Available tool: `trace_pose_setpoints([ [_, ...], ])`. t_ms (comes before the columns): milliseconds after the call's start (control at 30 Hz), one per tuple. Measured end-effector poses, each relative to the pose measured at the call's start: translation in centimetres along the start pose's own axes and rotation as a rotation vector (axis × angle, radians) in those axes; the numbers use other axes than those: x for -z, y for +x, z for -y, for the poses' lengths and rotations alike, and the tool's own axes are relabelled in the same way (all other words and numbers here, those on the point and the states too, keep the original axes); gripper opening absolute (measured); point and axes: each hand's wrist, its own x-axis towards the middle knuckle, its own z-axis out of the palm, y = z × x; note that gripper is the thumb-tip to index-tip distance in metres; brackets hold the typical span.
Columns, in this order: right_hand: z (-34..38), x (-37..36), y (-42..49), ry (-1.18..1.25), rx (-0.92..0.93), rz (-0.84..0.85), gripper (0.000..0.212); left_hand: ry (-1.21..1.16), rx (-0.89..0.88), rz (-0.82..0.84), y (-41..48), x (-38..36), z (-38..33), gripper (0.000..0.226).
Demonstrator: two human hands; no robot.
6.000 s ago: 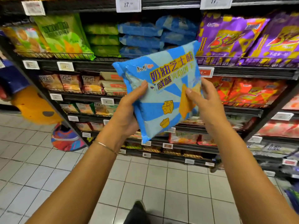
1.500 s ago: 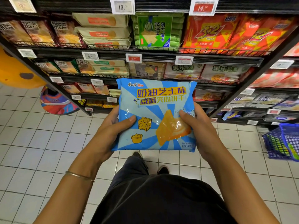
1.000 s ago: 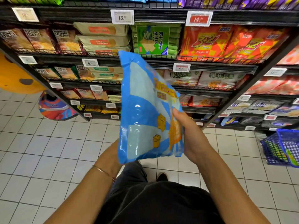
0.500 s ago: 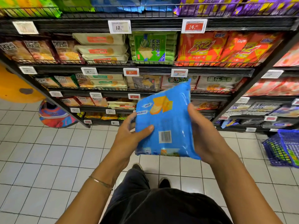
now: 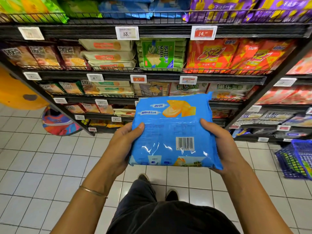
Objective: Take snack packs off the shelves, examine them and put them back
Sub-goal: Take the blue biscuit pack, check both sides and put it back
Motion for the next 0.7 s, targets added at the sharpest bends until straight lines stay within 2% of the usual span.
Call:
trace_pose_setpoints([
  [133,0.5,1.4,0.3,-0.248,0.028,0.068,0.031,-0.018,-0.077,0.051,-0.2,0.6,0.1,0.051],
  [233,0.6,2.8,0.8,-0.404,0.100,0.068,0.047,0.040,-0.194,0.147,-0.3,1.3,0.3,0.059],
  [300,0.5,3.3,1.0,-0.566,0.178,-0.006,0.057,0.163,-0.308,0.182,-0.4,1.5,0.4,0.065],
  [367,0.3,3.4,1.2,-0.713,0.264,-0.112,0.054,0.335,-0.428,0.142,-0.5,1.3,0.1,0.065],
  [467,-0.1,3.4,1.5,-0.753,0.327,-0.191,0.052,0.487,-0.508,0.091,-0.4,1.2,0.0,0.072],
  [633,0.0,3.3,1.5,-0.743,0.328,-0.177,0.053,0.492,-0.540,0.083,-0.4,1.3,0.0,0.073],
  [700,0.0,3.2,1.5,-0.748,0.328,-0.174,0.053,0.458,-0.534,0.078,-0.6,1.2,-0.1,0.065],
])
